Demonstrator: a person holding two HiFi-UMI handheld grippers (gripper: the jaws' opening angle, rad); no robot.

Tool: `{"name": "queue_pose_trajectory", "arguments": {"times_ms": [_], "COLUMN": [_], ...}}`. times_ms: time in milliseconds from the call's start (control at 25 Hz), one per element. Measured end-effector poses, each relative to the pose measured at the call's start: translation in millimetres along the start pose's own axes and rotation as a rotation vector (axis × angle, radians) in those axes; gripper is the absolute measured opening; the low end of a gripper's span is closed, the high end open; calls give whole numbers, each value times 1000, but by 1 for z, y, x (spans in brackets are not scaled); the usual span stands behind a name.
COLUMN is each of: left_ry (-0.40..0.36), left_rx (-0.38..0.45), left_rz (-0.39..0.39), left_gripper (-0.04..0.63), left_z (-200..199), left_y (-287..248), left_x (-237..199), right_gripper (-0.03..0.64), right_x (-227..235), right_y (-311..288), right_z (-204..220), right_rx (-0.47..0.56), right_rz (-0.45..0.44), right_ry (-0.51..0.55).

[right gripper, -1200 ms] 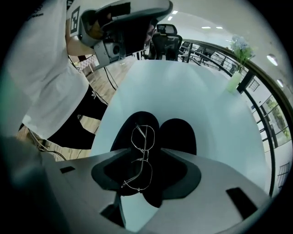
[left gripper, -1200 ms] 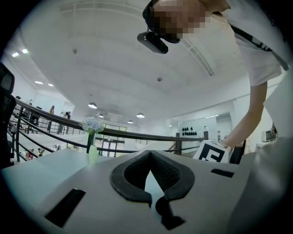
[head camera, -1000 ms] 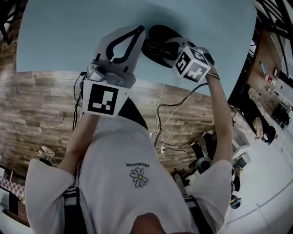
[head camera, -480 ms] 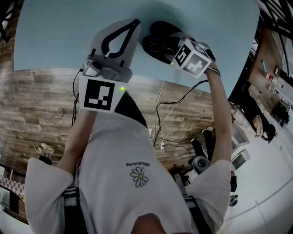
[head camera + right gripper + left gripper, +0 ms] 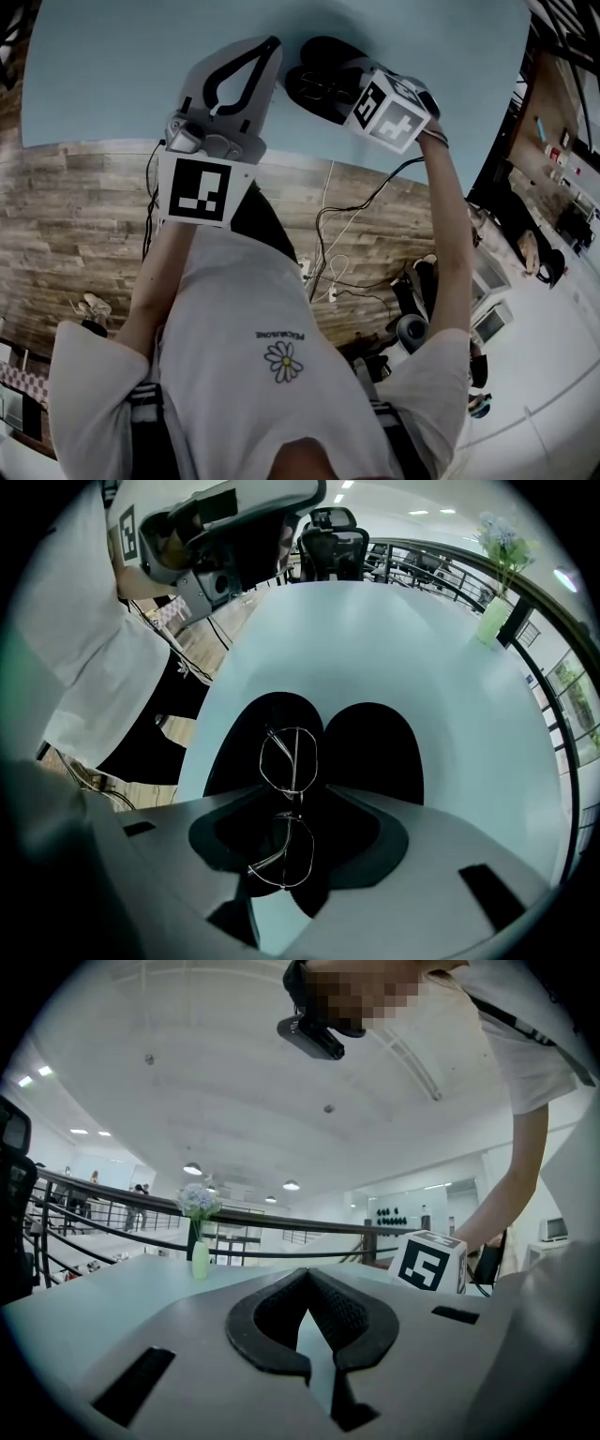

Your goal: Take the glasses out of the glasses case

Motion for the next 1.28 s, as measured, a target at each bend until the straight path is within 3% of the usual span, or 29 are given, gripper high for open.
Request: {"name": "queue_pose_trajectory", "arguments": {"times_ms": [160, 360, 440, 840, 1080, 1280], "left_ry": [-5, -4, -10, -55, -44, -89], "left_rx": [-2, -9, -15, -23, 28, 52], "left_rz": [-10, -17, -15, 6, 6, 48], "left_gripper": [16, 17, 17, 15, 16, 17], "left_z": [1, 3, 4, -2, -18, -40], "left_y": [0, 1, 4, 5, 7, 6], "left_x": [-3, -4, -2, -2, -4, 6], "right_gripper": [159, 140, 95, 95, 95, 95], "right_x": [1, 3, 0, 2, 4, 7], "right_y": [2, 10, 13, 21, 38, 68], "right_z": [-1, -3, -6, -8, -15, -14], "right_rx": [-12, 1, 18, 8, -1, 17], "right_rz": [3, 99, 130, 214, 298, 388], "right_ry": [4, 20, 19, 38, 50, 19]}}
Point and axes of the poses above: the fingertips, and each gripper's own axes: y backward along the fingers, x to its right, z out of its underside, the point moved 4 cm from there along y, backward along the fingers, and after that the axes turned 1 degree about y, right-handed, at the moved point
